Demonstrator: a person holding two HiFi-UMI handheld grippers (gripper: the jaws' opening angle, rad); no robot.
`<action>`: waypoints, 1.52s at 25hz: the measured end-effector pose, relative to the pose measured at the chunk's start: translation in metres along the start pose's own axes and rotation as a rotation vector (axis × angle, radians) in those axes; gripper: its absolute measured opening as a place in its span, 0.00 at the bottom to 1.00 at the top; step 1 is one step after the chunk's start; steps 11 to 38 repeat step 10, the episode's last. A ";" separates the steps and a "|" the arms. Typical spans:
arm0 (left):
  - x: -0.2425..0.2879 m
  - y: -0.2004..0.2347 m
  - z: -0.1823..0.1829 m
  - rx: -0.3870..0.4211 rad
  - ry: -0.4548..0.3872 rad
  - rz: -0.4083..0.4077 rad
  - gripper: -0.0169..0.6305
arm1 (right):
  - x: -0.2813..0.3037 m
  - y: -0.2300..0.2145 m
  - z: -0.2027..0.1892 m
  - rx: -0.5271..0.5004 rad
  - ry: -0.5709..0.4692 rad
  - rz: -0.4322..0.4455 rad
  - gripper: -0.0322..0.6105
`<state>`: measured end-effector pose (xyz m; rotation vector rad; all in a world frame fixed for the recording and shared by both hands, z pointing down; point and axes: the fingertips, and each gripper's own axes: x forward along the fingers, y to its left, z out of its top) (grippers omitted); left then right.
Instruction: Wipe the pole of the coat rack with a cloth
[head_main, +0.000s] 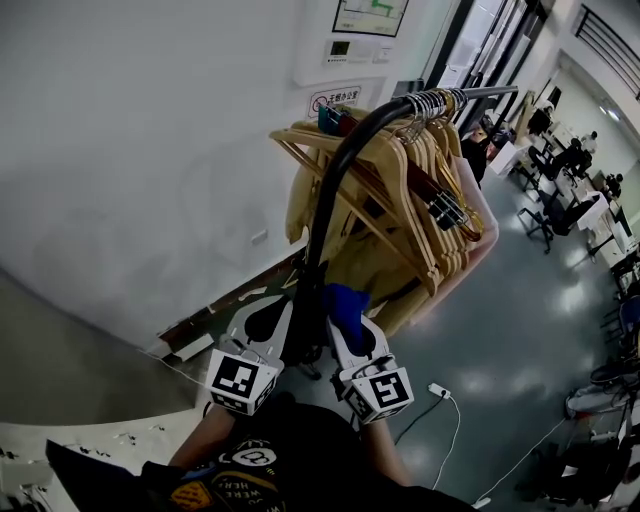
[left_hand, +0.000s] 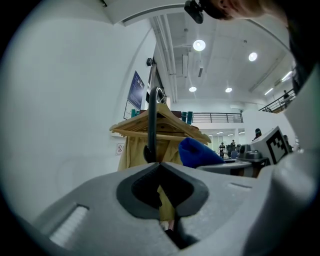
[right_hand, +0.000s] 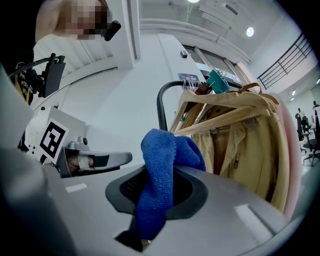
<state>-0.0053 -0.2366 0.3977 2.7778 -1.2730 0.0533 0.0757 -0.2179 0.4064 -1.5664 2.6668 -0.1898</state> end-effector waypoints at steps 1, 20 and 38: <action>0.000 -0.001 -0.001 -0.003 0.003 -0.001 0.03 | 0.000 0.000 -0.001 0.003 0.001 -0.001 0.17; -0.004 0.001 -0.005 -0.020 0.023 0.025 0.03 | -0.003 0.003 -0.004 0.029 0.012 0.009 0.17; -0.004 0.001 -0.005 -0.020 0.023 0.025 0.03 | -0.003 0.003 -0.004 0.029 0.012 0.009 0.17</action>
